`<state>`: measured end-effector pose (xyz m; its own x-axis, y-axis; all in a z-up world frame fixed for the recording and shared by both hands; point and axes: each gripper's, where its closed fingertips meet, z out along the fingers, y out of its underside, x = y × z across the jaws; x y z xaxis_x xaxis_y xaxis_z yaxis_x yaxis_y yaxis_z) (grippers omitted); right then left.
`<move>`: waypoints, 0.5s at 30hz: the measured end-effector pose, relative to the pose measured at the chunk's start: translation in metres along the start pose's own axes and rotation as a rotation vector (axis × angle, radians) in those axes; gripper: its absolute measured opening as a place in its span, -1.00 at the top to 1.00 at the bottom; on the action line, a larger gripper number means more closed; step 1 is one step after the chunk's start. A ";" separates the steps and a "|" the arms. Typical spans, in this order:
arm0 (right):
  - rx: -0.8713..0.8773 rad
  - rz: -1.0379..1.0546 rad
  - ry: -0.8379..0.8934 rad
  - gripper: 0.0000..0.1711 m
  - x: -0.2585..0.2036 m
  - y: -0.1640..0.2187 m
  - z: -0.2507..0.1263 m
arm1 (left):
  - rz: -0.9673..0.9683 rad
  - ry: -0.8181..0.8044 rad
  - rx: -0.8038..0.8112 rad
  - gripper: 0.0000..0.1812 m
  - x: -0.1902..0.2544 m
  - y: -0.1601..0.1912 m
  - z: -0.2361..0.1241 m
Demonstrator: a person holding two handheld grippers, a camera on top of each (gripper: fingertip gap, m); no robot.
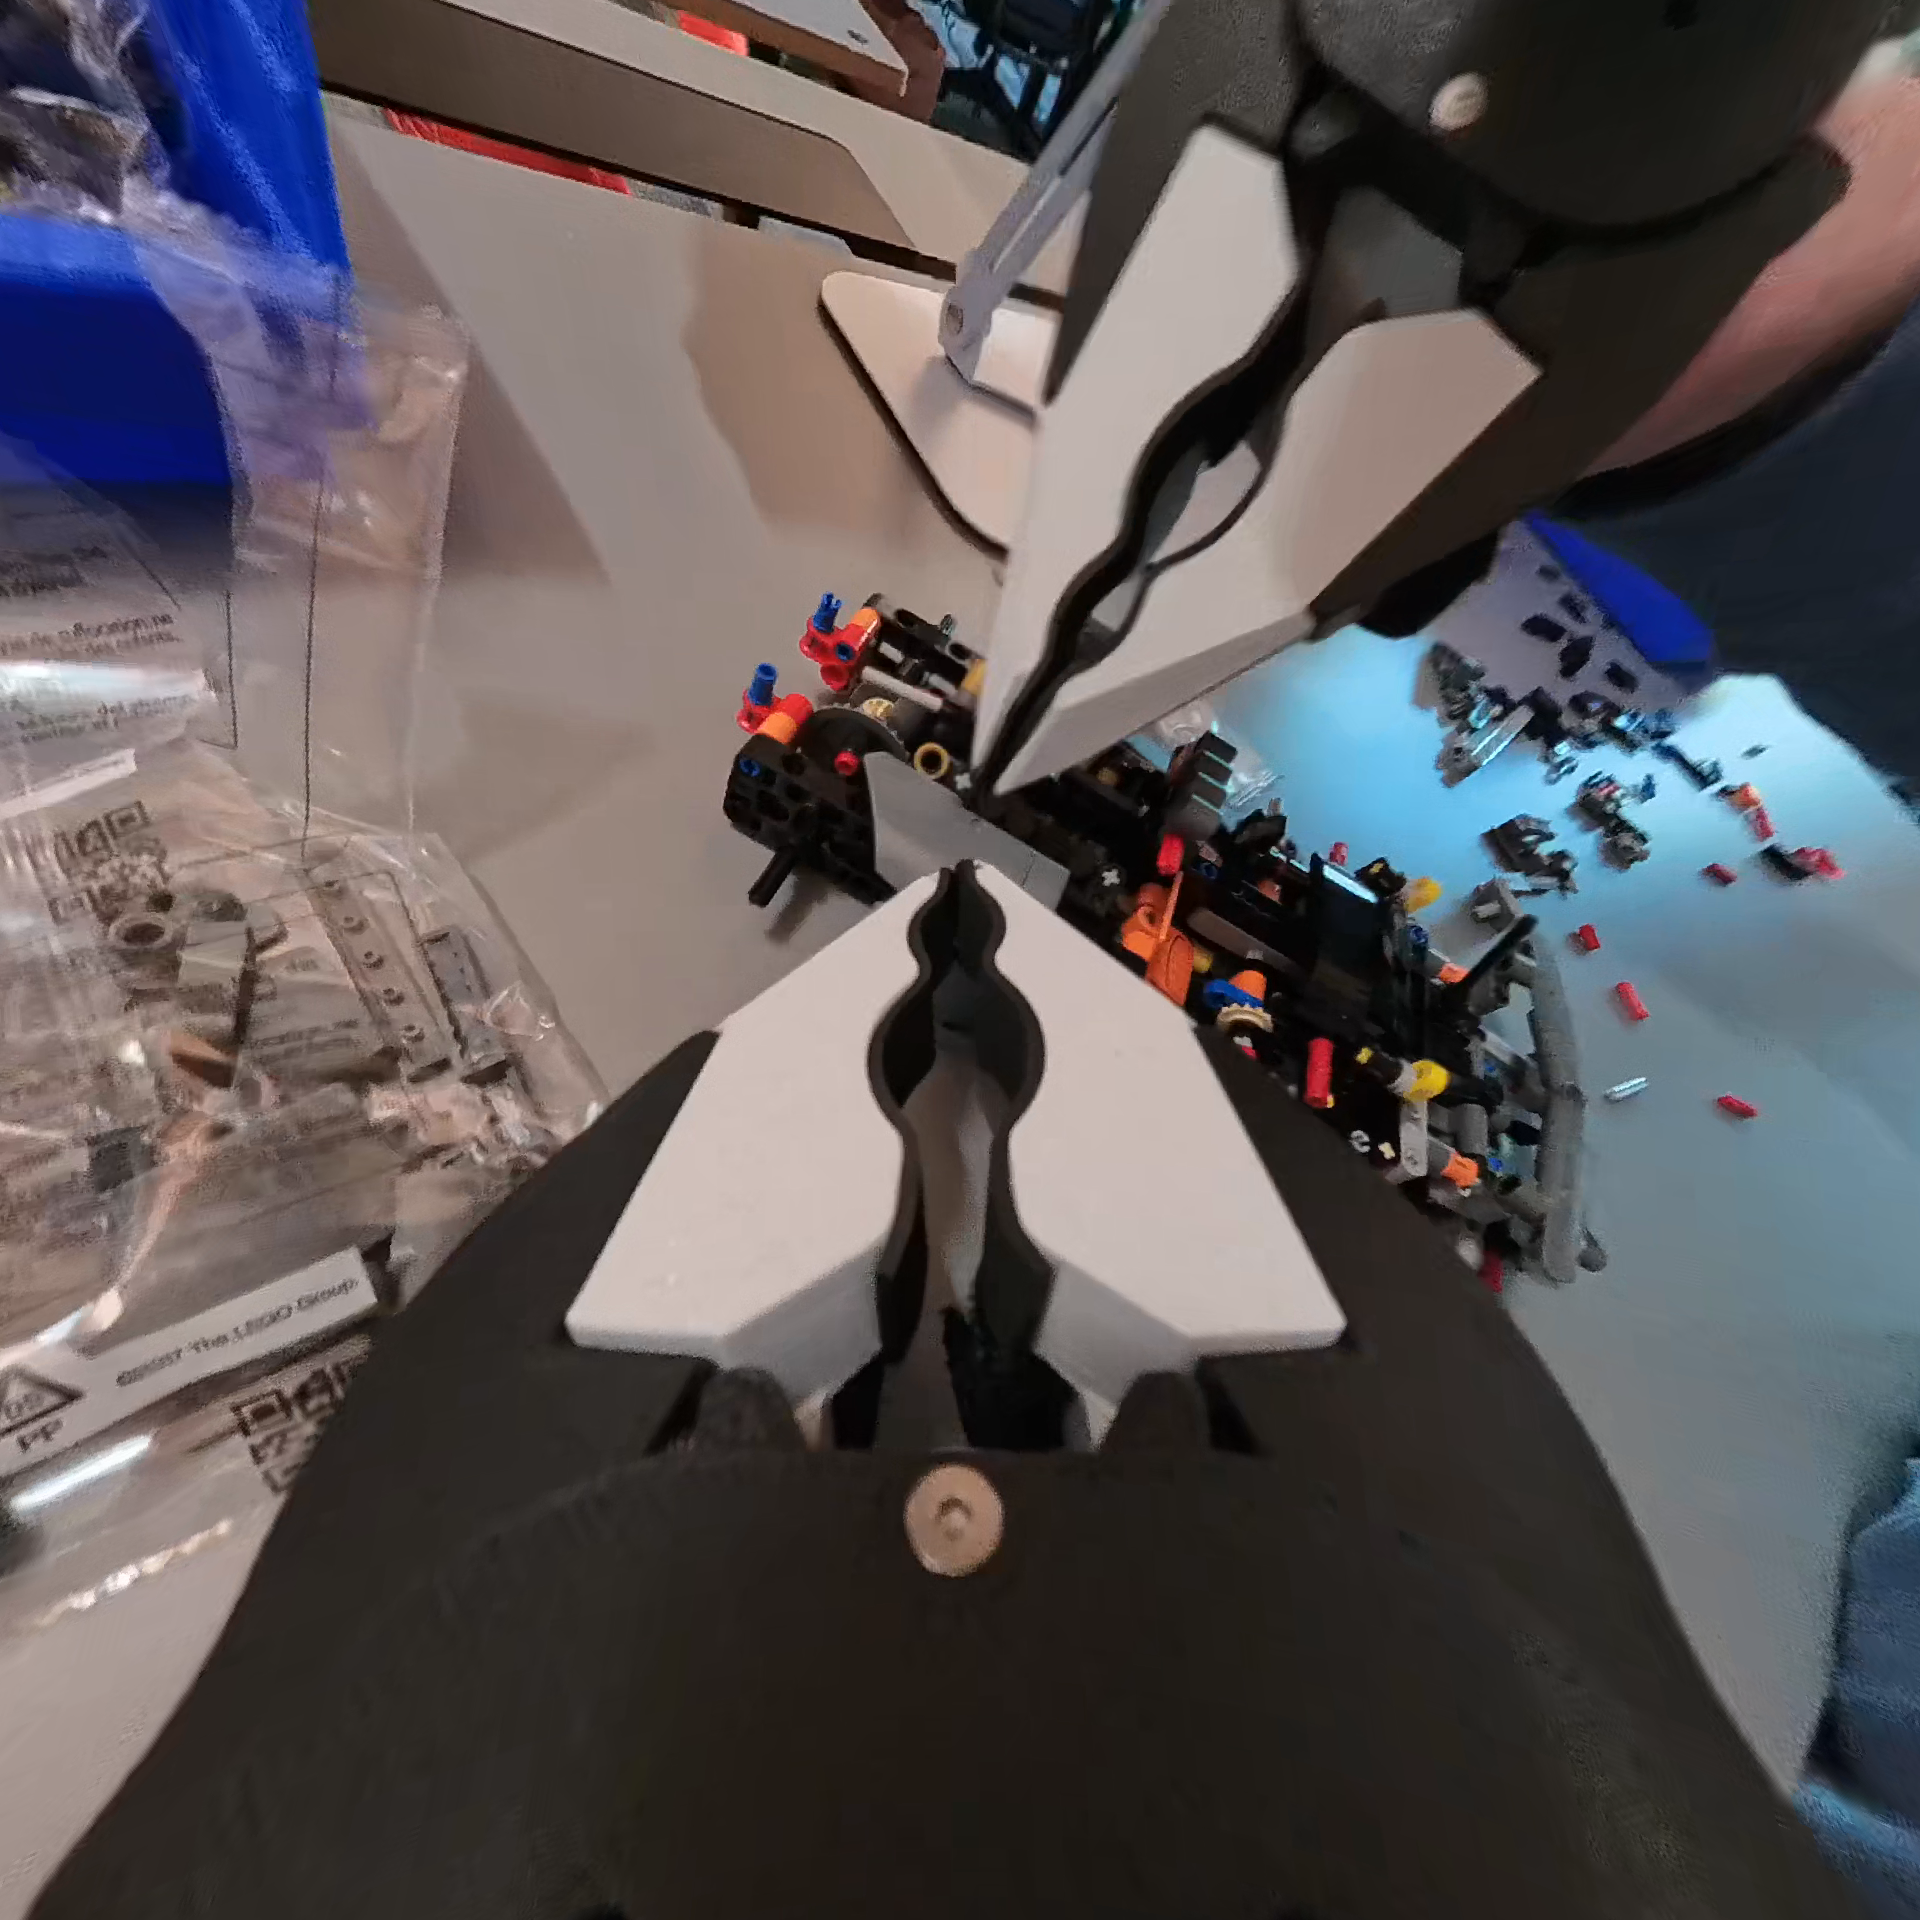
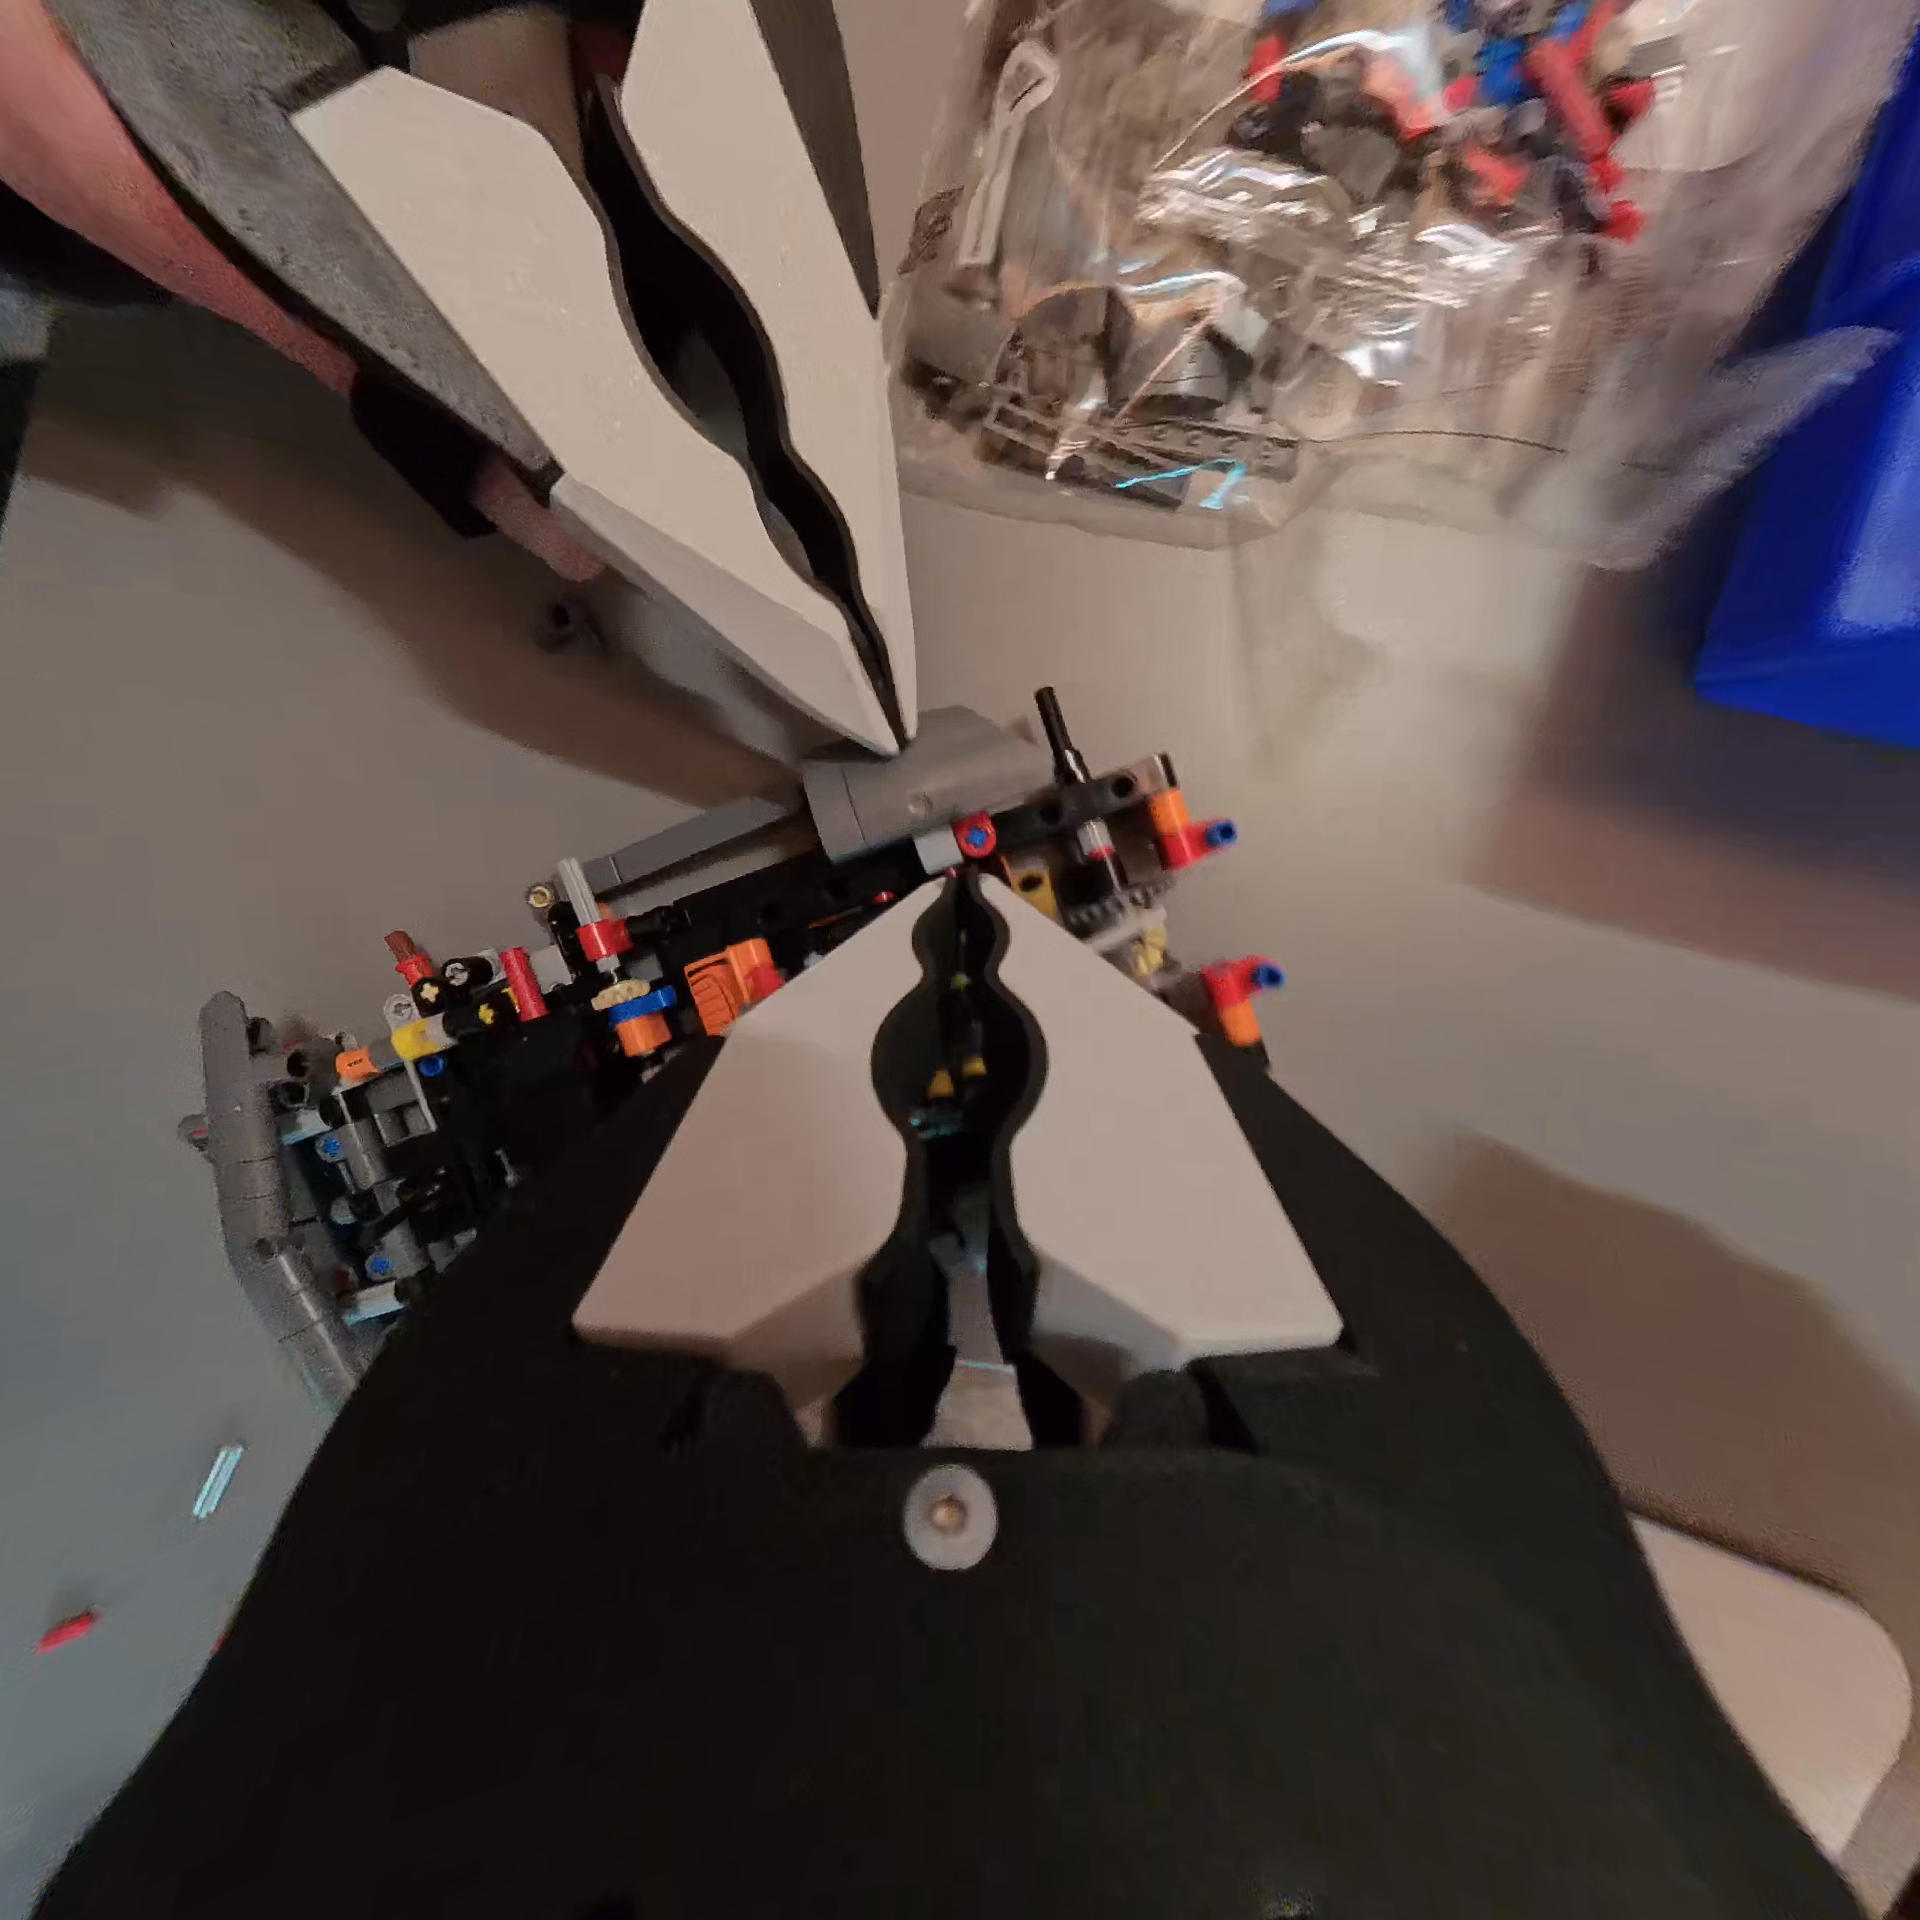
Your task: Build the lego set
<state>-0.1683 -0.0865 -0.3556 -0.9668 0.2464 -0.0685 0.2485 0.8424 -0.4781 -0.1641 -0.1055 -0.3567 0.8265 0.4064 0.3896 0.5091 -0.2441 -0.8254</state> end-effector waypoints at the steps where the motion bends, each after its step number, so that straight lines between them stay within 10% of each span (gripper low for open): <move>1: 0.023 0.013 0.027 1.00 0.001 0.000 -0.009 | -0.022 0.007 0.012 0.99 -0.001 -0.001 -0.003; 15: 0.175 0.213 0.201 0.70 -0.043 0.076 -0.106 | 0.170 -0.168 -0.039 0.48 -0.002 -0.004 -0.008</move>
<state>-0.1012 0.0173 -0.2965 -0.8588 0.5121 -0.0169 0.4123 0.6713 -0.6159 -0.1658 -0.1123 -0.3514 0.8512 0.4964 0.1705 0.3776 -0.3536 -0.8558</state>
